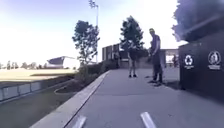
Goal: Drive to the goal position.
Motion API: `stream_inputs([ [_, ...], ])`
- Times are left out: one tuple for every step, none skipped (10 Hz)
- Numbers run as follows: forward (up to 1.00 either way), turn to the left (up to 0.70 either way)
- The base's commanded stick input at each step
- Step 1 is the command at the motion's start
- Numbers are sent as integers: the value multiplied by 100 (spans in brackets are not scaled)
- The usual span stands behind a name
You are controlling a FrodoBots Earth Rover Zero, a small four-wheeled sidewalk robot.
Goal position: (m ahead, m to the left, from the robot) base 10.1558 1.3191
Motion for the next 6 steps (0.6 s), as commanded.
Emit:
stream_inputs([
  [98, 9],
  [98, 0],
  [98, 0],
  [98, 0],
  [98, 0],
  [98, 0],
])
